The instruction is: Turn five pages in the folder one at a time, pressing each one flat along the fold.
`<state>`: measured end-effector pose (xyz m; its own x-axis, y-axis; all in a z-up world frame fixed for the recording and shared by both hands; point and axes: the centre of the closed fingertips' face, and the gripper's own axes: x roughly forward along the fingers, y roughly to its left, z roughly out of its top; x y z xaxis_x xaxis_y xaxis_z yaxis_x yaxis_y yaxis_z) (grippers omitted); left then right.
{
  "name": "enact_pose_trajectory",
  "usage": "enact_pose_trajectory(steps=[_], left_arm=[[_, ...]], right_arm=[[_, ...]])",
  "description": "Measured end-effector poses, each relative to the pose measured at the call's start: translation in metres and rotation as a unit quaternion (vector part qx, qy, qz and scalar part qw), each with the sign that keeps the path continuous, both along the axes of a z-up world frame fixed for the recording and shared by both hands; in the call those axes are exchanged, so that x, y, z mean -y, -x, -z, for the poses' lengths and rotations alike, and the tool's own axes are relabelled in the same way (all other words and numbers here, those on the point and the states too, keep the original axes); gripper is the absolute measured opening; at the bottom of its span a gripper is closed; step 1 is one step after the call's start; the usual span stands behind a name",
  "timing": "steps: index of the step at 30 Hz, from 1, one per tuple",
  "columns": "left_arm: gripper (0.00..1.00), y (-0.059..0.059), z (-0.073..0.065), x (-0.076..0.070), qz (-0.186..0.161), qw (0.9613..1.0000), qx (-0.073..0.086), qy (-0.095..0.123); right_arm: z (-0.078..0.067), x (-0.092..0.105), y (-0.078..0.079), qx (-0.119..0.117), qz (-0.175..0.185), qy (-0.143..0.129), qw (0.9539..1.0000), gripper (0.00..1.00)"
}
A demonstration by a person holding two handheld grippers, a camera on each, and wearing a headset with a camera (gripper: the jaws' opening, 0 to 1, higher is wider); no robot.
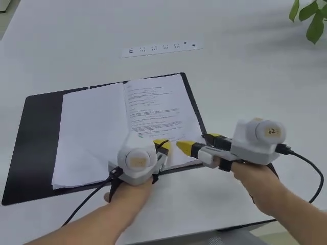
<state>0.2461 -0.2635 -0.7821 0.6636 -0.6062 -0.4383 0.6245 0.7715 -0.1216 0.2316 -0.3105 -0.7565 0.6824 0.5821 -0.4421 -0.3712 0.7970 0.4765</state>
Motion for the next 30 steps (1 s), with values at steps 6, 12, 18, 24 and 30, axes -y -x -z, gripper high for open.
enact_pose_trajectory(steps=[6, 12, 18, 24, 30], left_arm=[[0.0, 0.0, 0.0, 0.0, -0.001, 1.0, 0.0, 0.002], [0.0, -0.001, 0.0, 0.0, -0.001, 1.0, 0.0, 0.003], [0.0, -0.001, 0.0, 0.0, -0.003, 1.0, -0.001, 0.004], [0.0, -0.001, 0.0, 0.0, -0.005, 1.0, -0.002, 0.005], [0.0, -0.001, -0.001, 0.0, -0.01, 0.9998, -0.01, 0.012]], right_arm=[[0.005, 0.008, -0.002, -0.016, 0.019, -0.013, 0.9996, 0.44], [0.008, 0.017, -0.005, -0.044, 0.05, -0.058, 0.9961, 0.34], [0.012, 0.021, -0.004, -0.077, 0.054, -0.088, 0.9916, 0.19], [0.016, 0.017, 0.003, -0.101, 0.04, -0.097, 0.9893, 0.01], [0.013, 0.015, 0.002, -0.1, 0.051, -0.101, 0.9885, 0.0]])
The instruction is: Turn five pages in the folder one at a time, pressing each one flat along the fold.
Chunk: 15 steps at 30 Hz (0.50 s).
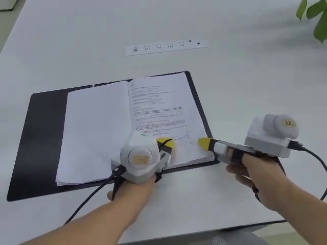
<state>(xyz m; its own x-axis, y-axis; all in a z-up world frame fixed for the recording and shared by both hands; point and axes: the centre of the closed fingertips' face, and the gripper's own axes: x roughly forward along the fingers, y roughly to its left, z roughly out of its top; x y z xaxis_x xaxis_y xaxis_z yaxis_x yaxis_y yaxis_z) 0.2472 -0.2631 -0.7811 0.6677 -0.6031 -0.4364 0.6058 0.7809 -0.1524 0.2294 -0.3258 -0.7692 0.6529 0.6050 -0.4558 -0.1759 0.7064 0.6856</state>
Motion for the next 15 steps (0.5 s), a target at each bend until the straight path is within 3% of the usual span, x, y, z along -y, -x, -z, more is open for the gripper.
enact_pose_trajectory(steps=[8, 15], left_arm=[[0.0, 0.0, -0.003, -0.005, 0.003, 0.9998, -0.019, 0.004], [0.0, 0.007, -0.005, -0.022, 0.004, 0.9993, -0.032, -0.017]], right_arm=[[-0.008, -0.002, -0.001, 0.006, 0.006, -0.002, 1.0, 0.0], [-0.024, -0.012, 0.0, 0.025, 0.01, -0.013, 0.9996, 0.0]])
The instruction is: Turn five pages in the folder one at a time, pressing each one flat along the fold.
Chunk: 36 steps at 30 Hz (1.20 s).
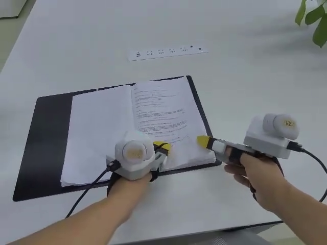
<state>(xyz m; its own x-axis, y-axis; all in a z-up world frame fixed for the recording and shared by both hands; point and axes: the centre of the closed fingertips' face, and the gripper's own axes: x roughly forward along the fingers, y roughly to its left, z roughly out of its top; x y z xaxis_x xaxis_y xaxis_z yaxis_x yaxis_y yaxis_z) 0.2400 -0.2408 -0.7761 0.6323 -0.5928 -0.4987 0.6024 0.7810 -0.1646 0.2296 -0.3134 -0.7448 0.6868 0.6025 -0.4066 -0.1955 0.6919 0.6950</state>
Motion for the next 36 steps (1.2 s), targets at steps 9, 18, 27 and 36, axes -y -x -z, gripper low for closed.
enact_pose_trajectory(steps=[9, 18, 27, 36], left_arm=[[0.06, 0.014, -0.03, -0.029, 0.004, 0.9998, 0.011, 0.013], [0.1, 0.033, -0.06, -0.069, -0.007, 0.9992, 0.03, 0.025], [0.11, 0.053, -0.075, -0.133, -0.037, 0.9983, 0.04, 0.022], [0.1, 0.07, -0.075, -0.194, -0.074, 0.9965, 0.039, 0.01]], right_arm=[[-0.042, -0.031, 0.0, 0.04, -0.015, -0.029, 0.9987, 0.0], [-0.088, -0.084, 0.004, 0.079, -0.045, -0.058, 0.9942, 0.0], [-0.102, -0.147, 0.009, 0.09, -0.085, -0.062, 0.9904, 0.0], [-0.094, -0.199, 0.012, 0.076, -0.107, -0.053, 0.99, 0.0]])
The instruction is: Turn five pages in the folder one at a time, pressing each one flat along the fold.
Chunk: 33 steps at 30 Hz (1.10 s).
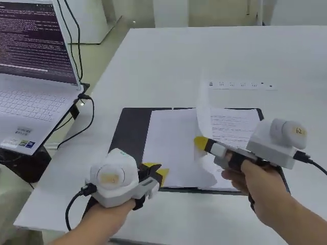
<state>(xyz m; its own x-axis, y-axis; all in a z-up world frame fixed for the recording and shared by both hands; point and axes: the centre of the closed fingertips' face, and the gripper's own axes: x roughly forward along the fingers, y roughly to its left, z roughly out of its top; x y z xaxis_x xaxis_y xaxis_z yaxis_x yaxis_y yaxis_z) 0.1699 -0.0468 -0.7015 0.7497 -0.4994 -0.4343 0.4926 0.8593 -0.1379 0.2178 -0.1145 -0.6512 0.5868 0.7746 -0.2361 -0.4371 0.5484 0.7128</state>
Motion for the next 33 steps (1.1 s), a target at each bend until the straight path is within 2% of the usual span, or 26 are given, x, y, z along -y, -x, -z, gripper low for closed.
enact_pose_trajectory(steps=[3, 5, 7, 9, 11, 14, 17, 20, 25, 28, 33], left_arm=[[0.1, 0.004, -0.002, -0.014, -0.011, 0.9999, -0.001, 0.004], [0.1, 0.002, -0.008, -0.02, -0.027, 0.9994, -0.001, 0.022], [0.11, 0.002, -0.013, -0.022, -0.026, 0.9995, 0.004, 0.019], [0.11, 0.003, -0.017, -0.025, -0.017, 0.9998, 0.013, 0.006], [0.11, 0.007, -0.02, -0.03, -0.015, 0.9998, 0.015, 0.001], [0.11, 0.011, -0.018, -0.041, -0.018, 0.9997, 0.013, -0.004], [0.11, 0.017, -0.012, -0.055, -0.029, 0.9996, 0.003, -0.005], [0.11, 0.023, -0.007, -0.07, -0.045, 0.999, -0.004, -0.004], [0.11, 0.028, 0.002, -0.087, -0.063, 0.9979, -0.015, 0.001], [0.11, 0.029, 0.006, -0.093, -0.068, 0.9975, -0.019, 0.002], [0.11, 0.031, 0.009, -0.092, -0.07, 0.9972, -0.025, 0.002]], right_arm=[[0.004, -0.016, 0.002, -0.006, -0.008, 0.005, 0.9999, 0.0], [0.01, -0.026, 0.002, -0.01, -0.014, 0.012, 0.9998, 0.0], [0.015, -0.037, 0.002, -0.013, -0.019, 0.019, 0.9995, 0.0], [0.019, -0.045, 0.001, -0.018, -0.022, 0.023, 0.9993, 0.0], [0.022, -0.056, 0.002, -0.023, -0.026, 0.032, 0.9989, 0.0], [0.033, -0.071, 0.001, -0.03, -0.032, 0.042, 0.9982, 0.0], [0.047, -0.087, 0.001, -0.04, -0.041, 0.056, 0.9968, 0.0], [0.063, -0.095, 0.003, -0.051, -0.048, 0.074, 0.9948, 0.0], [0.087, -0.103, 0.003, -0.071, -0.052, 0.097, 0.9914, 0.0], [0.101, -0.107, 0.002, -0.089, -0.05, 0.105, 0.9893, 0.0], [0.118, -0.11, 0.0, -0.106, -0.048, 0.117, 0.9864, 0.0]])
